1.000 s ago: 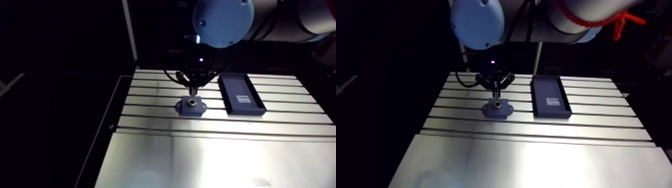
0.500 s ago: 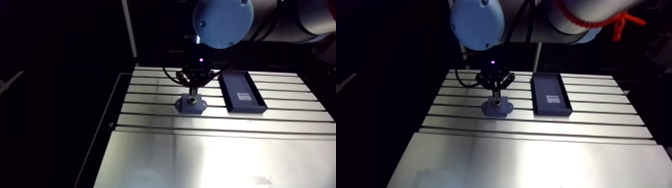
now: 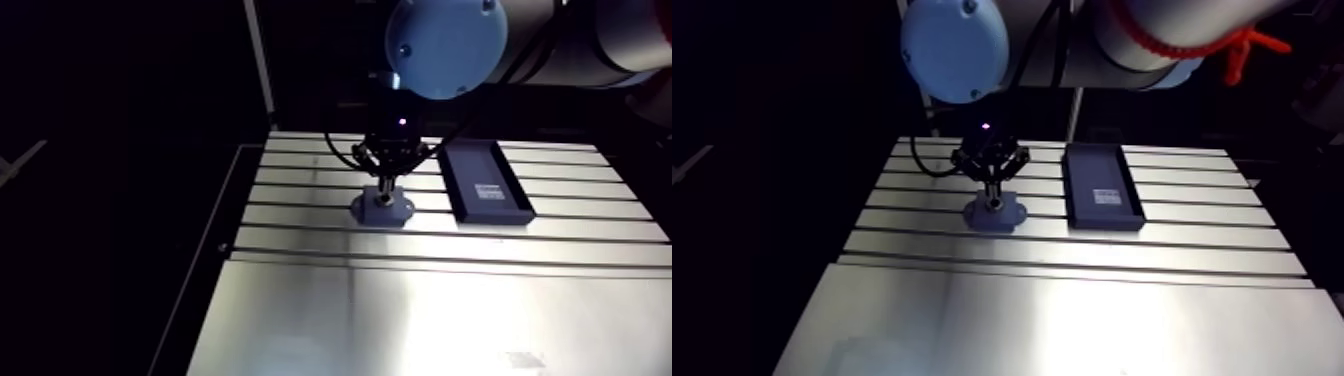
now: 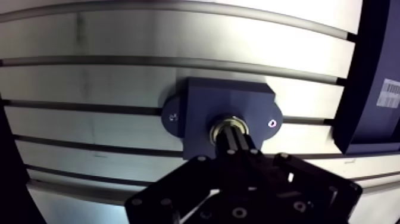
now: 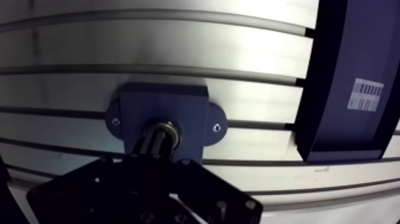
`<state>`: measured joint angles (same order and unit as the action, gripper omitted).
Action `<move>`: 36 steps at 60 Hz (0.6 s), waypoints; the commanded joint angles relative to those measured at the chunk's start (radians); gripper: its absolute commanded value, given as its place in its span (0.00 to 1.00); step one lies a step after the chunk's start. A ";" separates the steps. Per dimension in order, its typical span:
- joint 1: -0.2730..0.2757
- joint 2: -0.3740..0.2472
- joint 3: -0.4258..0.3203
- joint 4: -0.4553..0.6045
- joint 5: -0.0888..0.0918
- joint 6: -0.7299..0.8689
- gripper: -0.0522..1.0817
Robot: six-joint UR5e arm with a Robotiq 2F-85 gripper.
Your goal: Pick up the bearing and press it into the housing until flush.
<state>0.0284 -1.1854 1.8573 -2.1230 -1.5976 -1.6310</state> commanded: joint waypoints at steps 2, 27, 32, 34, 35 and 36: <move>0.002 0.001 0.006 -0.001 0.000 -0.003 0.99; 0.002 0.002 0.015 -0.036 0.000 -0.008 0.99; 0.002 0.002 0.016 -0.038 -0.001 -0.008 0.99; 0.002 0.002 0.016 -0.038 -0.002 -0.008 0.99; 0.002 0.003 0.016 -0.038 -0.002 -0.009 0.99; 0.002 0.003 0.016 -0.038 -0.002 -0.009 0.99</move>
<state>0.0306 -1.1837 1.8708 -2.1521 -1.5984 -1.6383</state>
